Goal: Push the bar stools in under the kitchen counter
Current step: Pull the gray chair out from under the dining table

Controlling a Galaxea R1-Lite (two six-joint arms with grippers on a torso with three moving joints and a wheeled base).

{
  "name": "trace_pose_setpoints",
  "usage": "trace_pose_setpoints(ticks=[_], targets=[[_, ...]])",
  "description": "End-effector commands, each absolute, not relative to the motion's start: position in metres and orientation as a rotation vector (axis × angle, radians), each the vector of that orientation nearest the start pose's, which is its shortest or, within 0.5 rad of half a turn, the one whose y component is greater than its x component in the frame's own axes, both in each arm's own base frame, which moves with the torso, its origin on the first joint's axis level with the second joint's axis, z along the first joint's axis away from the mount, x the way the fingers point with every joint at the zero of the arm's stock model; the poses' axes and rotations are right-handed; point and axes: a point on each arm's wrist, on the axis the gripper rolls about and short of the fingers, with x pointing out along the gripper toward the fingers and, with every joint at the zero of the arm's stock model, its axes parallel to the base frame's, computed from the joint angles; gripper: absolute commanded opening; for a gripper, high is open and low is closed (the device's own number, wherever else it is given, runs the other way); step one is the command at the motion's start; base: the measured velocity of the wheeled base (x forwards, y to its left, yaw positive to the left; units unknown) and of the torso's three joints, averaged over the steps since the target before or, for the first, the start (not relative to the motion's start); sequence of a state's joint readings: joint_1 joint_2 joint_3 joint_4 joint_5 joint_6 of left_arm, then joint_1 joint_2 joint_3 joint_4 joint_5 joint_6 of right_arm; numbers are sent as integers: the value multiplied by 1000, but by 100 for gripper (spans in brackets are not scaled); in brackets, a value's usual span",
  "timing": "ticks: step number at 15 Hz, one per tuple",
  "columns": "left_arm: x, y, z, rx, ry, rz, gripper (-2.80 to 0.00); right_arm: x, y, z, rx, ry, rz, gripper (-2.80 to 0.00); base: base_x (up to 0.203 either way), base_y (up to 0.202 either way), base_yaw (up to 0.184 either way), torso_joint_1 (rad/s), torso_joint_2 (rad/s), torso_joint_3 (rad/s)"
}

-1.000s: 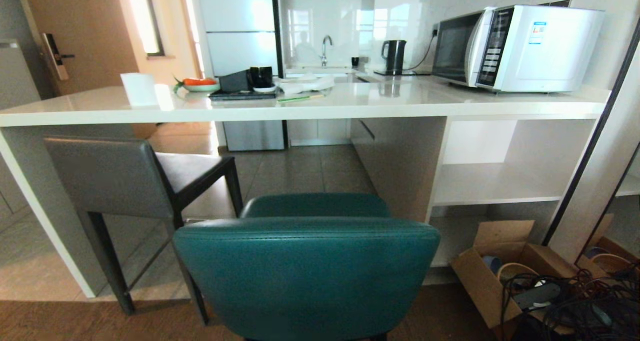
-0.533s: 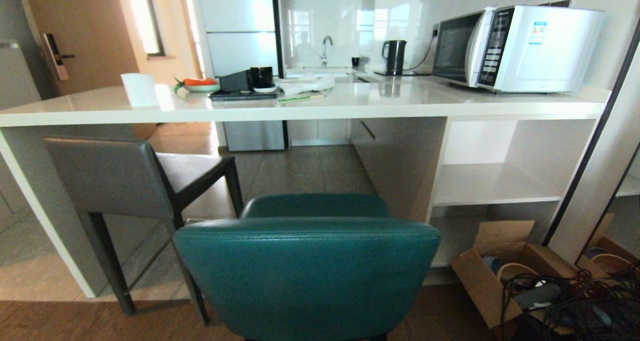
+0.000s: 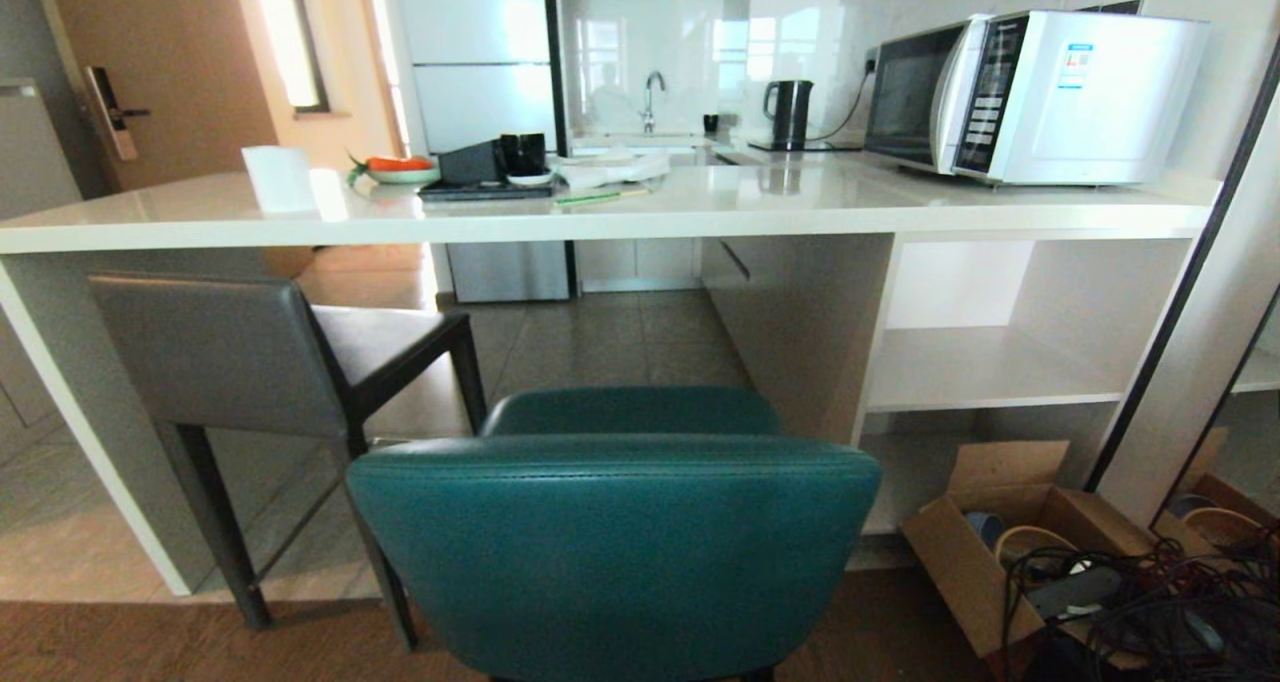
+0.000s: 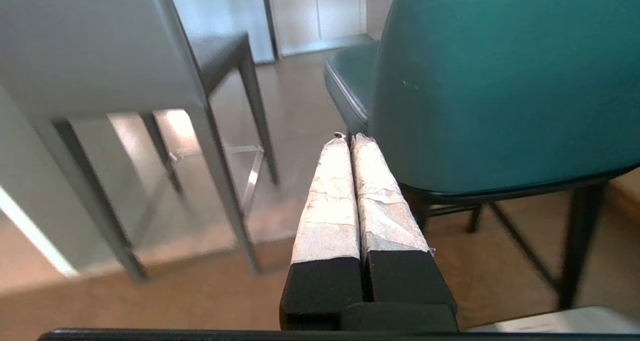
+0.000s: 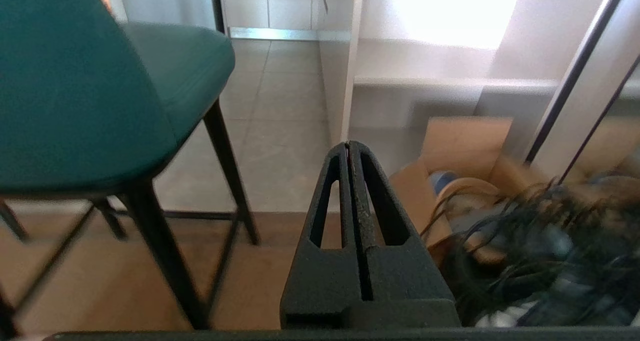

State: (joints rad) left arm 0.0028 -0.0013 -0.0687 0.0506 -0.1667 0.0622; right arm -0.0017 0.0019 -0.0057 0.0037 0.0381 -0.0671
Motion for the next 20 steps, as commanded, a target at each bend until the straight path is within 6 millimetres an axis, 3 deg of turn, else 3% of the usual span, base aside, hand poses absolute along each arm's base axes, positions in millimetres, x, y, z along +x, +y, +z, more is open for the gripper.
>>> trace_pose_setpoints(ticks=[1,9,20], targets=[[-27,-3,84,70,-5,-137,-280,-23,1,75,-39,7,30,-280,0,0,0,0,0,0],[-26,0,80,-5,17,23,-280,-22,1,74,-115,3,36,-280,0,0,0,0,0,0],[-24,0,75,46,21,-4,-280,-22,1,74,-142,0,51,-280,0,0,0,0,0,0]])
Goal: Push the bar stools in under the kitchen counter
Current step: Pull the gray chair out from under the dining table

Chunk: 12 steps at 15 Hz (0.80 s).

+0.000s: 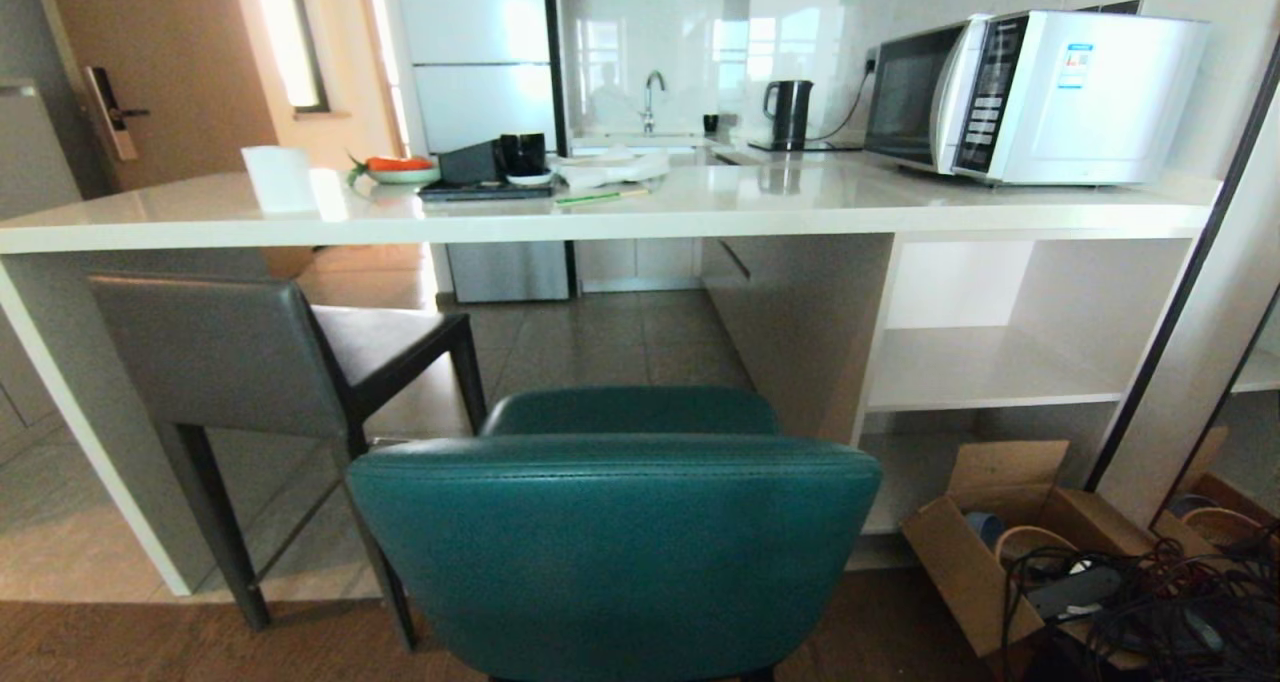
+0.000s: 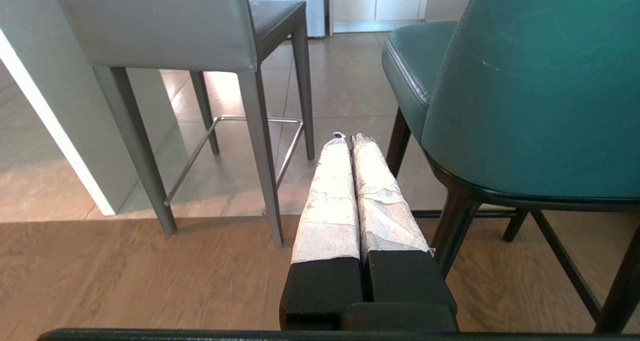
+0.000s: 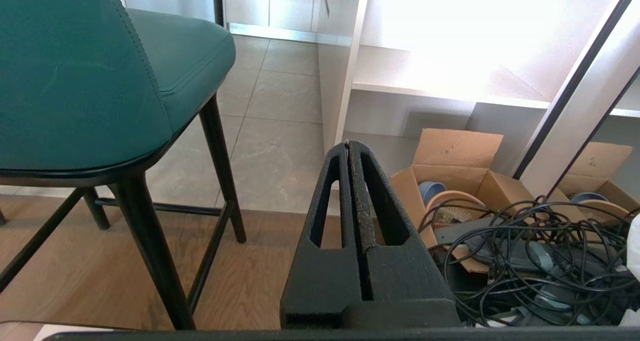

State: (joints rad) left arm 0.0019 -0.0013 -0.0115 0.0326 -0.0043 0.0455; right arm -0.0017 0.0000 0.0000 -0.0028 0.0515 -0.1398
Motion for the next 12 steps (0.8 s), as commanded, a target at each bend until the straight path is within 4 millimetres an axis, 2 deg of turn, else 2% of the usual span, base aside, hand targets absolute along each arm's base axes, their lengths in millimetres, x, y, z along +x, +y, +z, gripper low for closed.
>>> trace_pose_setpoints(ticks=[1,12], targets=[[-24,0,75,46,21,-4,-280,-22,1,74,-139,1,51,-280,0,0,0,0,0,0],[-24,0,75,38,12,2,-280,-22,1,74,-138,2,51,-280,0,0,0,0,0,0]])
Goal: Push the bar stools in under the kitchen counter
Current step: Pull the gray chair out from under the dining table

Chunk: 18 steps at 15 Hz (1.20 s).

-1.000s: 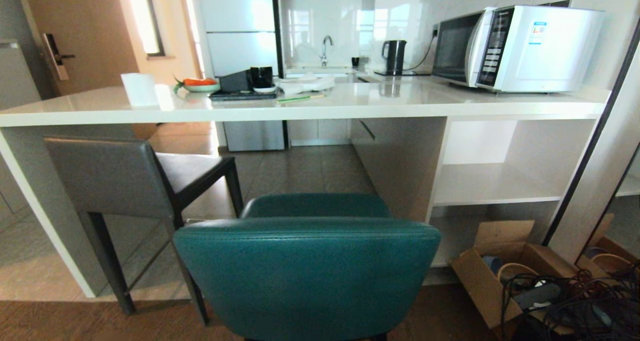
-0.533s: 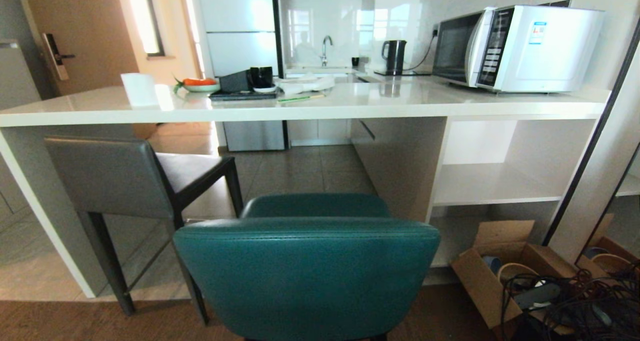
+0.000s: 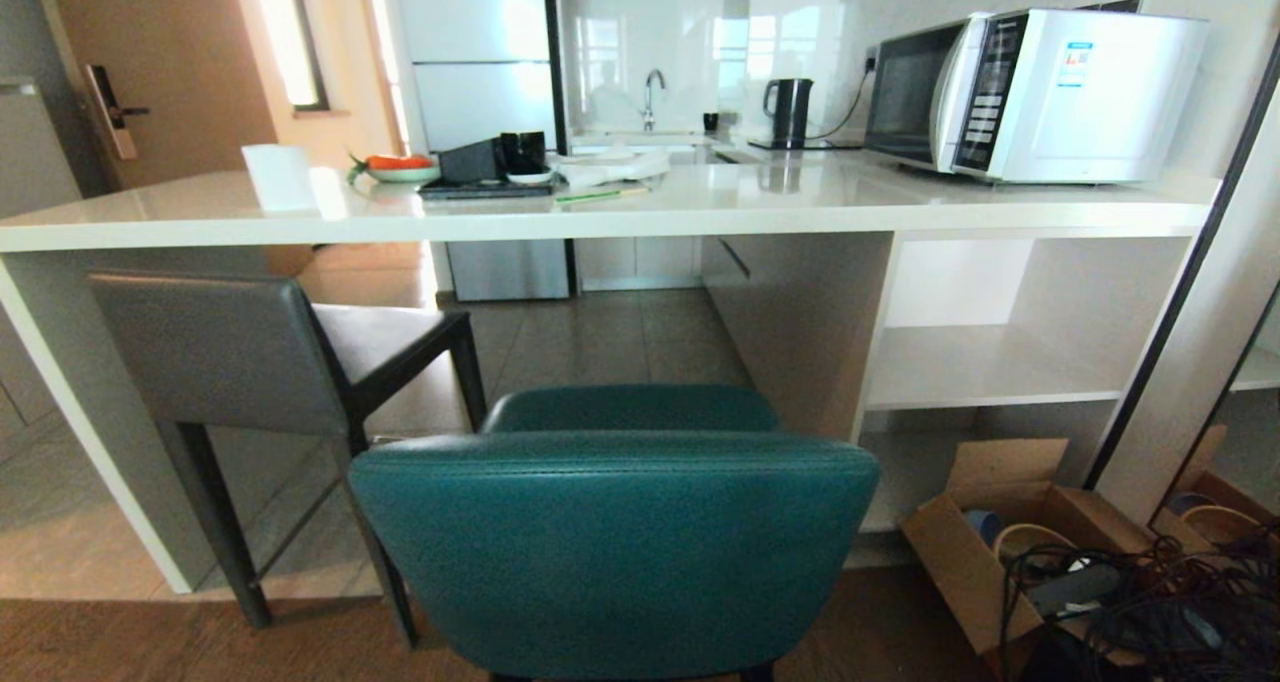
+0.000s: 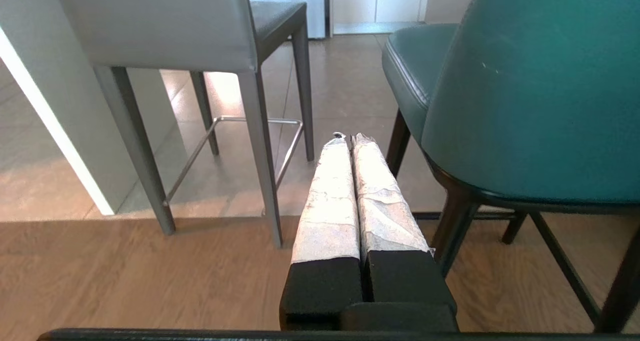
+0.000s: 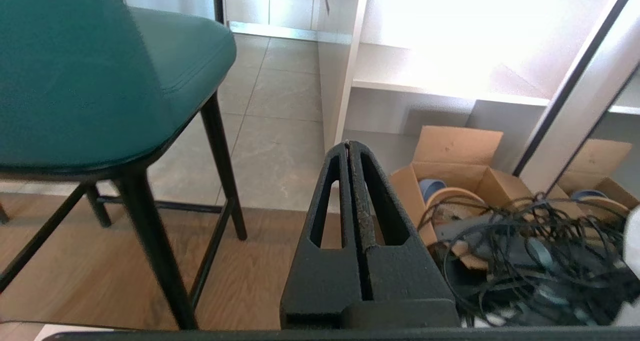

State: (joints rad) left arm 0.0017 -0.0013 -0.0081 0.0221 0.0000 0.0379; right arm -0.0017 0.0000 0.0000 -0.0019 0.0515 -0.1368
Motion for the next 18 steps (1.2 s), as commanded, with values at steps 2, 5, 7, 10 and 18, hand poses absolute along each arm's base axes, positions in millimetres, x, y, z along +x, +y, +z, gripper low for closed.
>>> trace_pose_setpoints(ticks=[2,5,7,10,18], targets=[[-24,0,76,38,11,1,-280,-22,1,74,-135,3,51,-280,-151,0,0,3,3,2],[-24,0,75,38,12,1,-280,-22,1,74,-134,2,51,-280,-73,0,-1,-1,4,1],[-24,0,75,40,12,0,-280,-22,1,74,-133,3,51,-280,0,0,0,0,0,0],[-24,0,76,41,9,0,-280,-22,1,74,-133,3,51,-280,0,0,0,0,0,0],[-24,0,76,41,9,-2,-280,-22,1,74,-133,1,51,-280,1,133,-1,0,2,1]])
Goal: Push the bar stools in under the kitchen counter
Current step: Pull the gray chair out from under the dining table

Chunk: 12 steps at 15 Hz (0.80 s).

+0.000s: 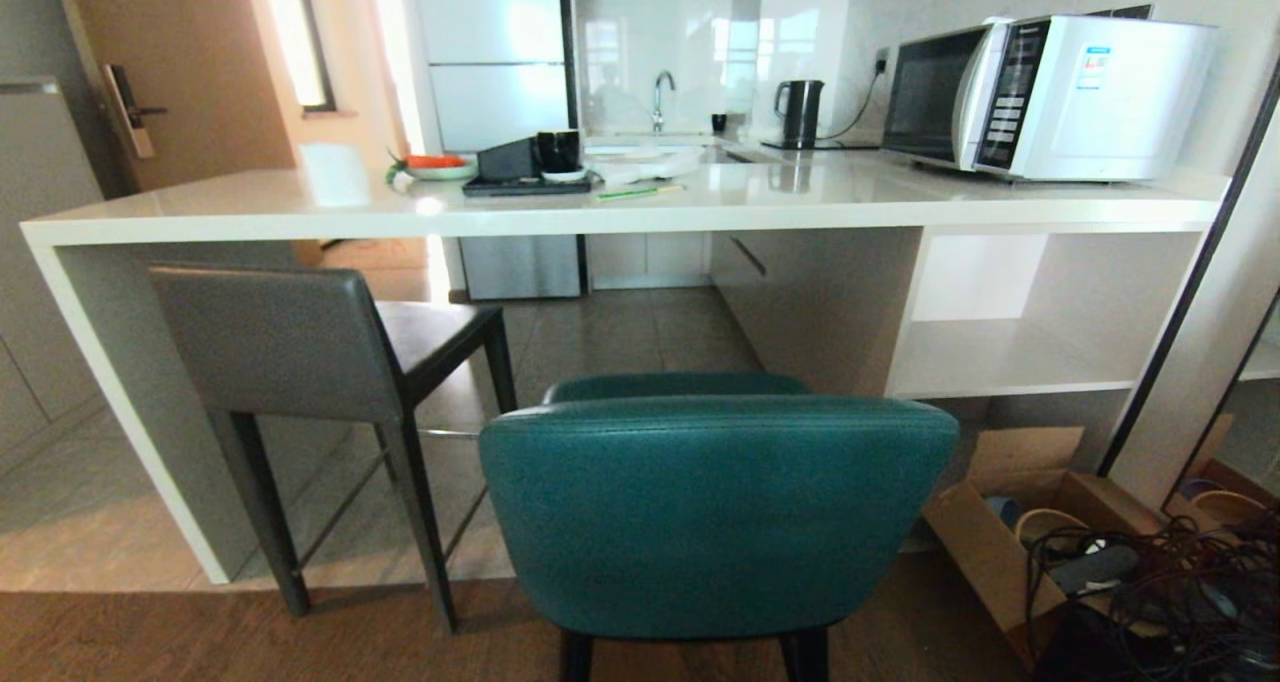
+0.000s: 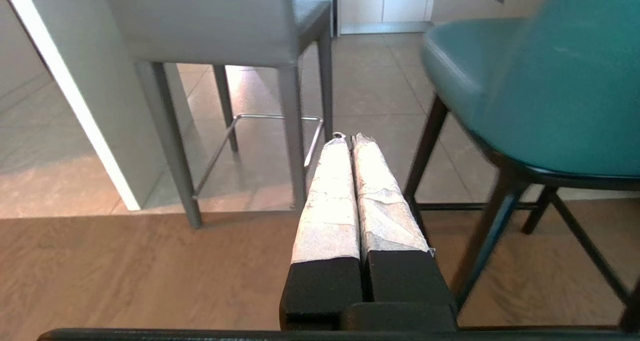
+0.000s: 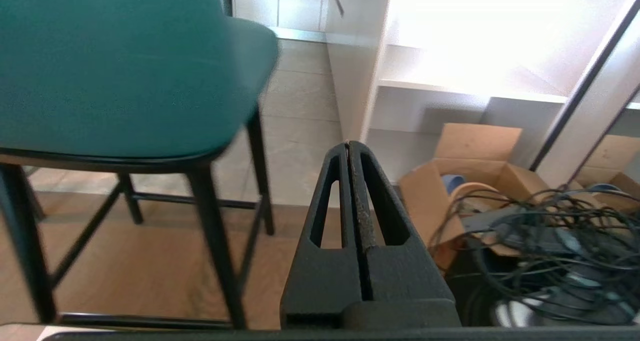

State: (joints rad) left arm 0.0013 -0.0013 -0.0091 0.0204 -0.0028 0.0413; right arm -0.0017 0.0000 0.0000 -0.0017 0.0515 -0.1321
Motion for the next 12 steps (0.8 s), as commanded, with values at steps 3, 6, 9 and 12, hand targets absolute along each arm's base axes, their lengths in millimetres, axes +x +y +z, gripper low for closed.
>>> trace_pose_setpoints(ticks=[3,6,9,12], targets=[[-24,0,76,41,9,-2,-280,-22,1,74,-132,1,51,-280,0,197,0,3,5,2],[-24,0,76,41,9,-2,-280,-22,1,74,-132,1,51,-280,0,197,-3,4,2,2],[-24,0,76,41,9,-2,-280,-22,1,74,-132,1,51,-280,0,199,-2,5,2,2],[-24,0,76,41,9,-2,-280,-22,1,74,-130,1,51,-280,0,197,-2,3,-1,3]])
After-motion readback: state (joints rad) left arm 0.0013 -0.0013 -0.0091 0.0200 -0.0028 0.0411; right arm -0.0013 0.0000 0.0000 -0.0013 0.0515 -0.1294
